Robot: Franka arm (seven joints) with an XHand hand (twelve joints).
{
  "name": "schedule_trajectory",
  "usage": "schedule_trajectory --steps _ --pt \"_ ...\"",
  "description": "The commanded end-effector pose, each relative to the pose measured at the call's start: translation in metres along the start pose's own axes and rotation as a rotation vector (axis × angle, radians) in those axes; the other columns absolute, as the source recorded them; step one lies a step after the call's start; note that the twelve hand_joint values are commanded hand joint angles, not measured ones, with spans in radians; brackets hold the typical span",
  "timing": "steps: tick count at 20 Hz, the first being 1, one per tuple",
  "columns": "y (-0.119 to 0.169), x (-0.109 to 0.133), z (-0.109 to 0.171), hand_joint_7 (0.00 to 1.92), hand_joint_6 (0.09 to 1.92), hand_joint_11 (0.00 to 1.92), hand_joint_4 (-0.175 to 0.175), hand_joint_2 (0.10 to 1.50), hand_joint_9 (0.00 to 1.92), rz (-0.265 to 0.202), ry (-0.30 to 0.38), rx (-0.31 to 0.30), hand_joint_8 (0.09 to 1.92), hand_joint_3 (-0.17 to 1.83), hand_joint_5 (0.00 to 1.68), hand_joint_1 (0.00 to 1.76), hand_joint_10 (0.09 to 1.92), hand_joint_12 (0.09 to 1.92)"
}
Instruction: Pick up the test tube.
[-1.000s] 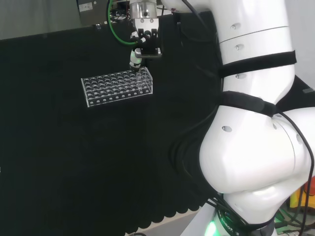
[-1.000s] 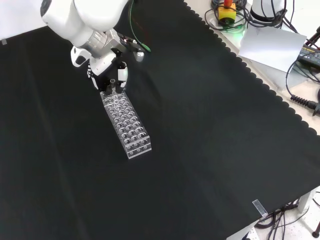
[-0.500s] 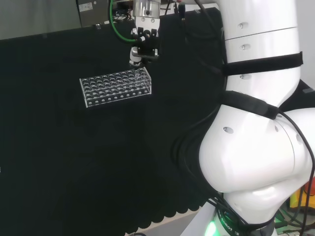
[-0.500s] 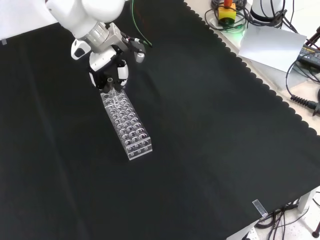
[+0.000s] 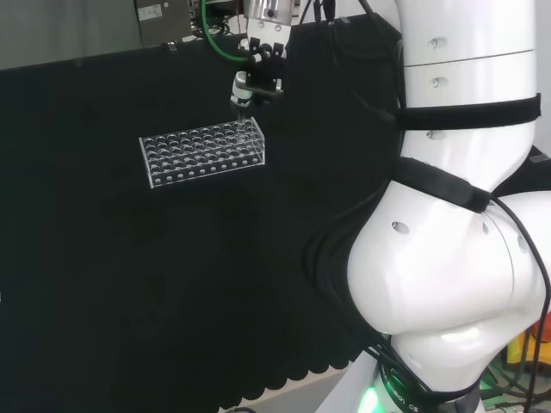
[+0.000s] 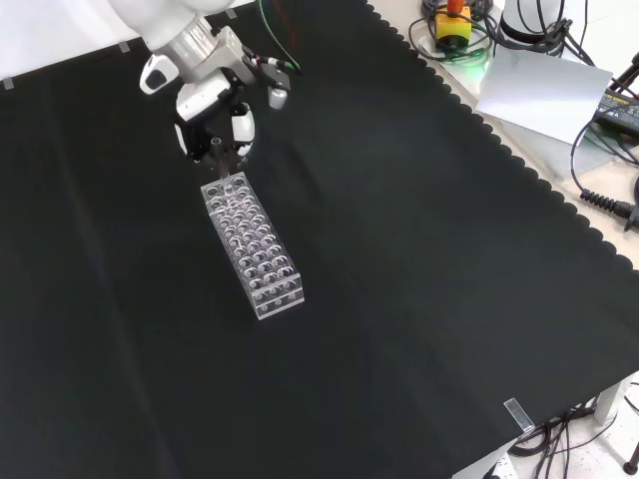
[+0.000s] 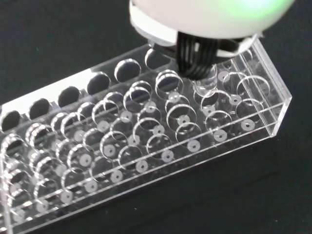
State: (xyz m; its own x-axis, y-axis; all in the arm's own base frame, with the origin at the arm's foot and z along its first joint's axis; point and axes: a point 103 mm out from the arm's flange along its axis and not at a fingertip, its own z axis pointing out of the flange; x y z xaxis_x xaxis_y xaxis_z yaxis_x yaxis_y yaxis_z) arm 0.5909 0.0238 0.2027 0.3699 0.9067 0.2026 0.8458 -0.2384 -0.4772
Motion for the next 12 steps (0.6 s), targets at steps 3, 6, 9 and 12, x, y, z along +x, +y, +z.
schedule_trajectory --steps 3,6,9,12 --pt "-0.013 -0.001 -0.027 1.34 0.7 1.03 -0.175 0.57 1.29 0.002 0.087 -0.011 0.83 0.78 1.26 1.43 0.56 1.12" --pt "-0.018 0.002 -0.042 1.34 0.7 1.03 -0.175 0.57 1.29 -0.006 0.094 -0.027 0.83 0.78 1.26 1.43 0.56 1.12" --pt "-0.025 0.003 -0.059 1.34 0.69 1.02 -0.175 0.56 1.29 -0.013 0.099 -0.05 0.82 0.78 1.26 1.43 0.56 1.13" --pt "-0.034 0.003 -0.076 1.35 0.69 1.02 -0.175 0.56 1.3 -0.02 0.104 -0.072 0.82 0.78 1.26 1.43 0.55 1.13"
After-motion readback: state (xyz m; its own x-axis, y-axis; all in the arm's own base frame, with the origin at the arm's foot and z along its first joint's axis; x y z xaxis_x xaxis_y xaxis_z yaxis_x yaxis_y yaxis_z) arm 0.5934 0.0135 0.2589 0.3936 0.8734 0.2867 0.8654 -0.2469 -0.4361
